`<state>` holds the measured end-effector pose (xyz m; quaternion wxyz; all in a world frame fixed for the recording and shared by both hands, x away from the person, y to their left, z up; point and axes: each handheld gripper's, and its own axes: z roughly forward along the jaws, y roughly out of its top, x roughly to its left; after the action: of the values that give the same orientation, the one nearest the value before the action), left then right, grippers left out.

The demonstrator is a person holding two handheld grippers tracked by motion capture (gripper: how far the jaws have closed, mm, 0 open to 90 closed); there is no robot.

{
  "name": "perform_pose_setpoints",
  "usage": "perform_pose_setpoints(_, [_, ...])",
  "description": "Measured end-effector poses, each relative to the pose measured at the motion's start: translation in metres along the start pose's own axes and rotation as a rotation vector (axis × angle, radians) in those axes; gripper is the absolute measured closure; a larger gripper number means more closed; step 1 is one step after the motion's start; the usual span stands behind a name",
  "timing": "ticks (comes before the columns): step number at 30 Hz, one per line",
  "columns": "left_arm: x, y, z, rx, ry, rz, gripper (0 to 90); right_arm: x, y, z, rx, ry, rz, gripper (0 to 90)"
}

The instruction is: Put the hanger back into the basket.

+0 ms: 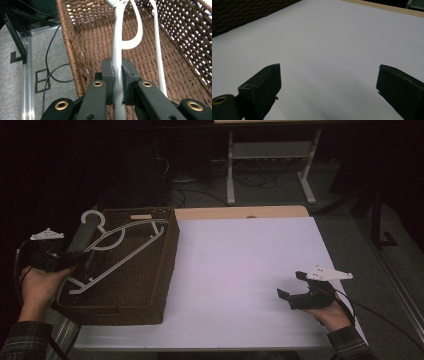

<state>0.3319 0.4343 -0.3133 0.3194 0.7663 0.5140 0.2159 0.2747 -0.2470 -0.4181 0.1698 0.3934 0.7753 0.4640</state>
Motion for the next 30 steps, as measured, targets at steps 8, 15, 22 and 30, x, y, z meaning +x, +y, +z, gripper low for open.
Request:
perform_pose_setpoints(8, [-0.006,0.003,0.018,0.034,0.000,0.008,82.2,0.000,0.000,-0.002,-0.003,-0.005,-0.003,5.5])
perform_pose_setpoints(15, [-0.005,-0.001,0.030,0.032,-0.021,-0.004,81.3,0.003,-0.001,-0.003,0.002,-0.006,-0.006,5.5])
perform_pose_setpoints(22, [-0.003,-0.005,0.029,0.006,-0.049,-0.024,67.2,0.003,-0.001,-0.003,0.003,-0.003,-0.005,5.7])
perform_pose_setpoints(30, [-0.015,0.001,0.023,-0.042,-0.064,-0.024,49.0,0.005,0.000,-0.004,-0.001,-0.001,-0.010,6.0])
